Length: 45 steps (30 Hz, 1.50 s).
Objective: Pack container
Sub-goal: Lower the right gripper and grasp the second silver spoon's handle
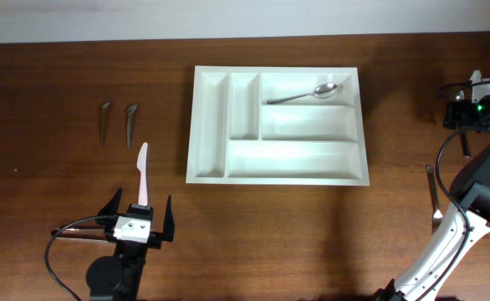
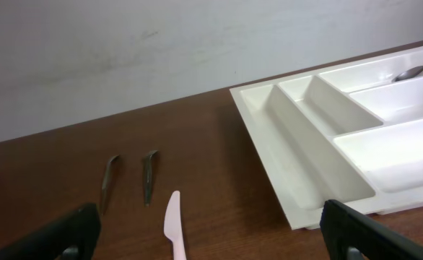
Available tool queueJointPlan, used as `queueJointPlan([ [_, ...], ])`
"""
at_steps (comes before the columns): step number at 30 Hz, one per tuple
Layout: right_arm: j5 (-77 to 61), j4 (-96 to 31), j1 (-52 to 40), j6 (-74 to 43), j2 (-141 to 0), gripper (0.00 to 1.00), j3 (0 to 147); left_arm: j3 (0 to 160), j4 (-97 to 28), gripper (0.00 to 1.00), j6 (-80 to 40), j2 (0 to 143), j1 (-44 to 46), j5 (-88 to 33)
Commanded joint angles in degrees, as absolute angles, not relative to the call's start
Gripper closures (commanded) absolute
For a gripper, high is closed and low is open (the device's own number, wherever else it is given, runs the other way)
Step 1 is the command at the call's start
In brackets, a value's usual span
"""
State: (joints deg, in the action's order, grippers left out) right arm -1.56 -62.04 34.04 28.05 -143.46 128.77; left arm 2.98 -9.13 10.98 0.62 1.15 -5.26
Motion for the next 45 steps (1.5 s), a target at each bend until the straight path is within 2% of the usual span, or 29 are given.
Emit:
queueJointPlan([
  [1,-2.61,-61.78,34.2,28.51,-145.93,0.01,128.51,2.63,-8.99,0.01,11.44,0.34,0.84,-4.69],
  [37,-6.94,-60.99,36.73,29.78,-148.57,0.01,128.4,2.63,-8.99,0.01,11.44,0.34,0.84,-4.67],
  [38,-6.92,-60.95,36.73,29.78,-148.57,0.06,128.4,2.63,-8.99,0.01,11.44,0.34,0.84,-4.67],
  [39,-6.92,-60.84,36.73,29.78,-148.57,0.15,128.4,2.63,-8.99,0.01,11.44,0.34,0.84,-4.67],
  [41,-6.92,-60.66,36.73,29.76,-148.57,0.52,128.4,2.63,-8.99,0.01,11.44,0.34,0.84,-4.67],
  [42,-6.94,-60.62,36.73,29.76,-148.57,0.64,128.4,2.63,-8.99,0.01,11.44,0.34,0.84,-4.67],
  [45,-6.92,-60.62,36.71,29.74,-148.57,0.65,128.4,2.63,-8.99,0.01,11.44,0.34,0.84,-4.67],
])
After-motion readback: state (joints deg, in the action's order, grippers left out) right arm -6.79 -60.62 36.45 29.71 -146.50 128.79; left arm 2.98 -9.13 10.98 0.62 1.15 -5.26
